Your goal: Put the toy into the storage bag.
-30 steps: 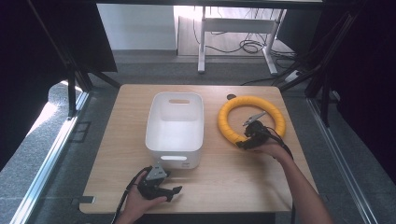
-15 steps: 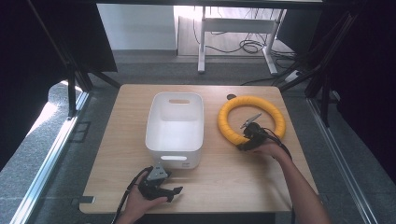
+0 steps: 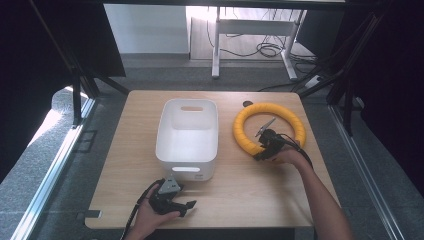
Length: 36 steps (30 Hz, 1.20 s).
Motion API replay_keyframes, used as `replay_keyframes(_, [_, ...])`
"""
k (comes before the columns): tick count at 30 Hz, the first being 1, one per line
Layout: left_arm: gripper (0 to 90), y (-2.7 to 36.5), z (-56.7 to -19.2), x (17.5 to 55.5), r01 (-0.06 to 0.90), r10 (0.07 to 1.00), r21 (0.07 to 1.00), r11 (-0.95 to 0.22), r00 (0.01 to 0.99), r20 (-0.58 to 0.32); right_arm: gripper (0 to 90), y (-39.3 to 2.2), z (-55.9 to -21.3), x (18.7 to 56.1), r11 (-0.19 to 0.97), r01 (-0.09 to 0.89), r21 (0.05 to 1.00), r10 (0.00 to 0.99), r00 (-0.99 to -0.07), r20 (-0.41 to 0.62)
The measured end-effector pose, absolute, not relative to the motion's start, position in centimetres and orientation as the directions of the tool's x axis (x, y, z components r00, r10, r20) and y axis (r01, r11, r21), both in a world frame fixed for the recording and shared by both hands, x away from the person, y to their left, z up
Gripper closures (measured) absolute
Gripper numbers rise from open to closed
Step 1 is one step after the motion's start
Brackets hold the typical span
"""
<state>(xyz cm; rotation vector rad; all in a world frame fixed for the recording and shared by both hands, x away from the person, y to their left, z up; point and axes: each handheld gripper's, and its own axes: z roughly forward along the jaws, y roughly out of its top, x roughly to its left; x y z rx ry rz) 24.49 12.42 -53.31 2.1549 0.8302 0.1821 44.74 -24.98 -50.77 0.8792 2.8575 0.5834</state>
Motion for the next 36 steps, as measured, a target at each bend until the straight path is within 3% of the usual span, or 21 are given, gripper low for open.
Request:
replay_keyframes(15, [26.0,12.5,-53.4,24.5,0.504,0.62,0.729,-0.462,0.772,-0.14,50.5,-25.1,-47.1,45.1,0.621,0.543,0.566,0.576,-0.805,0.142])
replay_keyframes(22, [26.0,12.5,-53.4,24.5,0.505,0.622,0.731,-0.46,0.771,-0.141,51.3,-26.5,-43.6,45.3,0.434,0.551,0.713,0.58,-0.777,0.247])
replay_keyframes(26, [26.0,12.4,-53.4,24.5,0.505,0.621,0.73,-0.461,0.771,-0.141,51.4,-27.4,-42.2,45.1,0.351,0.547,0.76,0.553,-0.776,0.303])
replay_keyframes(36, [26.0,12.3,-53.4,24.5,0.504,0.619,0.729,-0.463,0.773,-0.141,51.5,-27.9,-40.2,43.8,0.257,0.512,0.82,0.518,-0.789,0.331])
